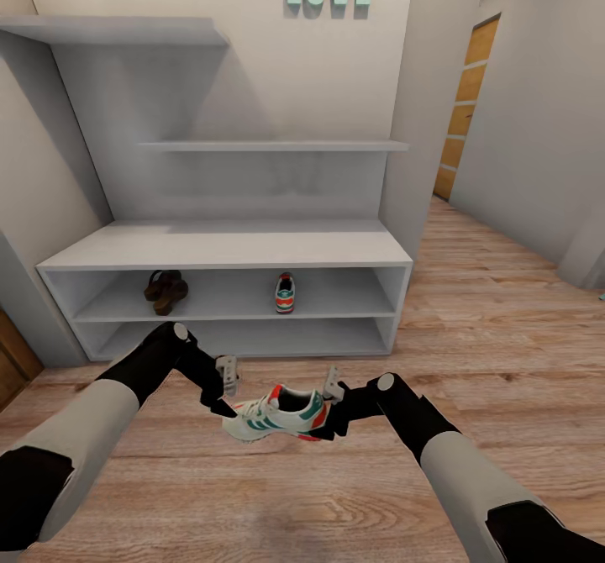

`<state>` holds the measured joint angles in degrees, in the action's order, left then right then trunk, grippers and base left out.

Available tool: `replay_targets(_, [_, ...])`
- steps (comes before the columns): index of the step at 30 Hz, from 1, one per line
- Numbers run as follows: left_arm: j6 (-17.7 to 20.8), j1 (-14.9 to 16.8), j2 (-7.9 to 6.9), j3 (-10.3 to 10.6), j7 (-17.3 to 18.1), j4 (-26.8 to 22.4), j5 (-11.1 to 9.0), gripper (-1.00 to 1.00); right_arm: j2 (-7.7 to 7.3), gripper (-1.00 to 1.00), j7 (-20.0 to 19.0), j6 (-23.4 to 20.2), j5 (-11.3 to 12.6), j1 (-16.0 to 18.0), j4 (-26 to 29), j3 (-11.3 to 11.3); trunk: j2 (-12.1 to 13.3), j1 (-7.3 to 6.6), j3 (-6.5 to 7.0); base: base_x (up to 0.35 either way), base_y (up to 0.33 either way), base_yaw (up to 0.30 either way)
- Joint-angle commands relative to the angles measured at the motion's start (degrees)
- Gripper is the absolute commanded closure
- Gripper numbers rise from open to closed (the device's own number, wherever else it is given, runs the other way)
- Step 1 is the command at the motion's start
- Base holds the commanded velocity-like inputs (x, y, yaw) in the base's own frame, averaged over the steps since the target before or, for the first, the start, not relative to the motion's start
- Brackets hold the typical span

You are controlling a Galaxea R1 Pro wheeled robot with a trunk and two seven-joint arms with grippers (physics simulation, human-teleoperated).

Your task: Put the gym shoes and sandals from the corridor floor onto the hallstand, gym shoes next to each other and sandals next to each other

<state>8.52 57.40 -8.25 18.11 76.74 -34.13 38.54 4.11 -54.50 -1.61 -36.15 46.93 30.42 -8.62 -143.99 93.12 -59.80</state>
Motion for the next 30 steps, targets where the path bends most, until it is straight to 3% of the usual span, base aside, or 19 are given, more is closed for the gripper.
replay_targets(1, [0.0,0.0,-0.02,0.0,0.0,0.0,0.0,-1.00,0.00,1.00,0.0,0.0,0.0,0.0,0.0,0.0,0.0,0.00,0.00,0.000,0.000,0.000])
replay_targets(6, [-0.1,0.0,-1.07,0.0,0.1,-0.5,0.0,-1.00,-0.07,1.00,0.4,-0.1,0.0,0.0,0.0,0.0,0.0,0.00,0.00,0.000,0.000,0.000])
replay_targets(16, [0.0,0.0,-1.73,0.0,0.0,-0.7,0.0,-1.00,-0.20,1.00,0.6,-0.1,-0.1,0.0,0.0,0.0,0.0,0.00,0.00,0.000,0.000,0.000])
replay_targets(23, [0.1,0.0,-3.33,-0.1,-0.7,-0.7,0.0,-1.00,-0.38,1.00,1.4,-0.2,-0.1,0.0,0.0,0.0,0.0,0.00,0.00,0.000,0.000,0.000])
replay_targets(26, [0.2,0.0,-3.96,-0.2,-3.4,-0.3,0.1,-1.00,-1.06,1.00,4.0,-0.3,-0.1,0.0,-0.1,0.0,0.0,0.00,0.00,0.000,0.000,0.000])
replay_targets(30, [0.3,0.0,-4.93,-0.2,-10.4,2.6,-0.1,-1.00,-1.94,1.00,9.9,-0.4,-0.1,0.0,-0.9,0.1,0.0,0.00,0.00,0.000,0.000,0.000])
